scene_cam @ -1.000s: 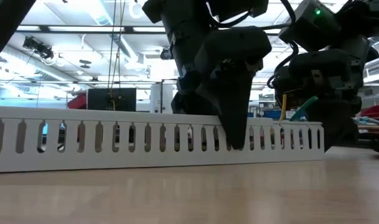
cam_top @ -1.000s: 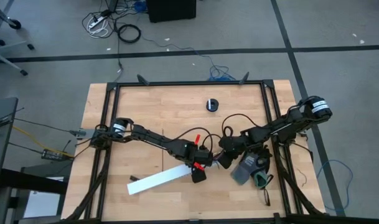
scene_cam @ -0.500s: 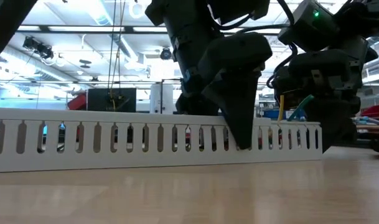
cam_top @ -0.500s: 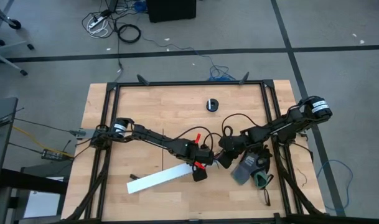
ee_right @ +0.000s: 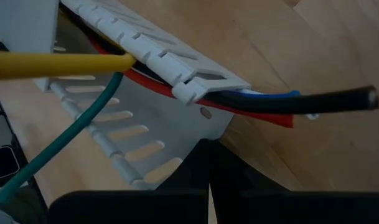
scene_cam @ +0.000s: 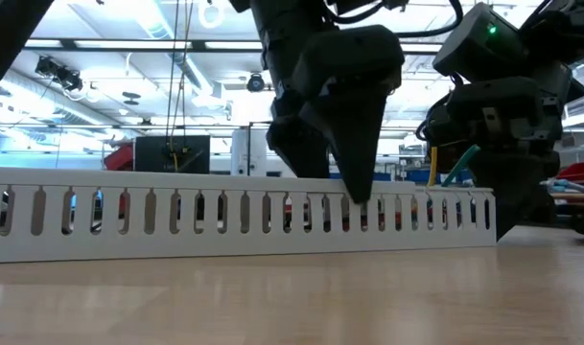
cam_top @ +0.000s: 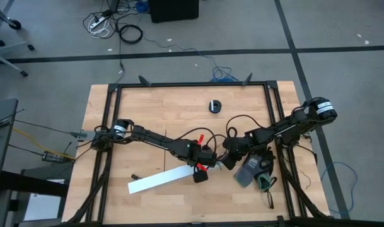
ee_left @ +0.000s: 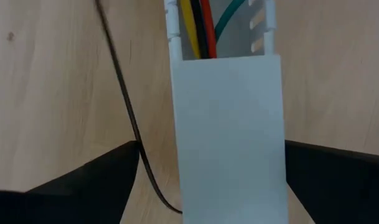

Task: Ziptie cables
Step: Close the white cable duct

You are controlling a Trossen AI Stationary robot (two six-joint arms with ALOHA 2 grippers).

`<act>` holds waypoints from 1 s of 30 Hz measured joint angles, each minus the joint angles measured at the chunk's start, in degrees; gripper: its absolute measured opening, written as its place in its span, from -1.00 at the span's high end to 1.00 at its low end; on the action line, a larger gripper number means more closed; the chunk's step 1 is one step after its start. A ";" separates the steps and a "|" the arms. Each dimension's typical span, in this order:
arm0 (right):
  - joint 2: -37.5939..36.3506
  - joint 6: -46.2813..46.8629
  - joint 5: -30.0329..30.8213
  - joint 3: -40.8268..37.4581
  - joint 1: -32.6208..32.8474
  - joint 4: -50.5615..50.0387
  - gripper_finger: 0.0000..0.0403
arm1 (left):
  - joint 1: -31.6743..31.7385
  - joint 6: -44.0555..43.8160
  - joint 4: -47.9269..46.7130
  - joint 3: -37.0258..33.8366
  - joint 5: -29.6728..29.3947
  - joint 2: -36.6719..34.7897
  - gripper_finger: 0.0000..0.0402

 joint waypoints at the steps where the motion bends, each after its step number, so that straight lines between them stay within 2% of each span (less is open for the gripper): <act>1: 0.00 -0.08 -0.04 -0.06 0.00 0.22 1.00 | -0.02 0.04 -0.10 0.19 0.00 0.00 -0.81; 11: 0.04 -3.28 -1.84 -0.15 -0.48 1.03 1.00 | -0.09 -3.43 5.14 0.80 0.17 -0.12 -0.81; 22: 0.07 -5.64 -2.19 -0.20 -0.26 1.14 1.00 | -0.04 -3.16 4.42 0.80 0.47 -0.13 -0.81; 30: 0.11 -5.97 -2.43 -0.26 -0.22 1.92 1.00 | -0.04 -3.19 4.38 0.80 0.61 -0.13 -0.63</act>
